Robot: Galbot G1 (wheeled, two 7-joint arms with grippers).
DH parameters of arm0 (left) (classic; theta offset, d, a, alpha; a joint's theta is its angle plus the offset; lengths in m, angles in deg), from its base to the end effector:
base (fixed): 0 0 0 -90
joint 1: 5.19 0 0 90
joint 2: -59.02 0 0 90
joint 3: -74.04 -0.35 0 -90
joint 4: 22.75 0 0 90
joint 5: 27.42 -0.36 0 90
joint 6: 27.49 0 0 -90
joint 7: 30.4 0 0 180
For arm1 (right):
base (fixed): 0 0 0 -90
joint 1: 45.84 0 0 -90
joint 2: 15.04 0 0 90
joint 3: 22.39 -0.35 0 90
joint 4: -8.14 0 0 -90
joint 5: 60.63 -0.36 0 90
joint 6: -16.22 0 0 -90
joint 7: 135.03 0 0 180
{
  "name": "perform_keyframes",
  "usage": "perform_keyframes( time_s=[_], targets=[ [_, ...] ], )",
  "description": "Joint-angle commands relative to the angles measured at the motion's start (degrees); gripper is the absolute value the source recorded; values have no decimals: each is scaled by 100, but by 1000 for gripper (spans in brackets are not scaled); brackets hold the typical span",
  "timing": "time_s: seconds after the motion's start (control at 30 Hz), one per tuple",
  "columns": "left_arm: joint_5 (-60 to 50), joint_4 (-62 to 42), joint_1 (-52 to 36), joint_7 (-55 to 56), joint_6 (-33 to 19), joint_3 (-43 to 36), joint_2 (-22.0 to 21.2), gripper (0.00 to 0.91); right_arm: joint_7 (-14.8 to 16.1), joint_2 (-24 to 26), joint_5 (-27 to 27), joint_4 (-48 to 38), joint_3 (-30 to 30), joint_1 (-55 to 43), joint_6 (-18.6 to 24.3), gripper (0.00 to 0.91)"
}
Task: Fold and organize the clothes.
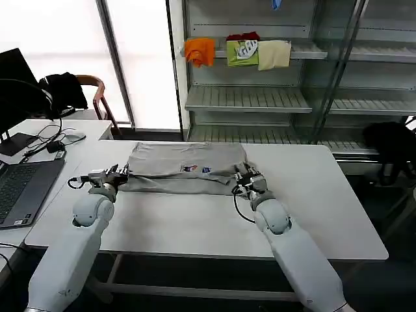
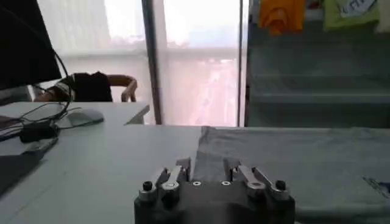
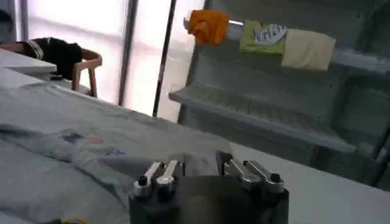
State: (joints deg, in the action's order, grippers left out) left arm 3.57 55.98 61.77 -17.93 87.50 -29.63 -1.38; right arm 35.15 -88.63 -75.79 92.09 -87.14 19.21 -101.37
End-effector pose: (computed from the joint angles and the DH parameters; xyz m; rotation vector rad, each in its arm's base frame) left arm 0.4749 0.1351 -0.2400 0.1680 -2.8182 -0.1106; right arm 0.4688 0.0369 -0.2399 0.2400 -2.8671 0.3430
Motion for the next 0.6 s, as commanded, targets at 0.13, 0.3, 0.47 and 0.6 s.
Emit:
perform_keyframes(
  time_s=[0.13, 0.3, 0.47, 0.6],
  targets=[
    [-201, 552, 129, -1, 221, 87, 289, 907, -307, 45, -257, 290, -156, -45, -547, 907],
    [134, 1262, 742, -317, 408, 376, 568, 907, -167, 509, -618, 1085, -170, 520, -74, 907],
    [519, 1535, 1387, -665, 348, 692, 614, 907, -40, 678, -1080, 1598, -442, 1428, 375, 907],
    [726, 1325, 1572, -842, 184, 792, 618, 907, 134, 655, -1240, 1773, -614, 2032, 567, 907]
  ],
)
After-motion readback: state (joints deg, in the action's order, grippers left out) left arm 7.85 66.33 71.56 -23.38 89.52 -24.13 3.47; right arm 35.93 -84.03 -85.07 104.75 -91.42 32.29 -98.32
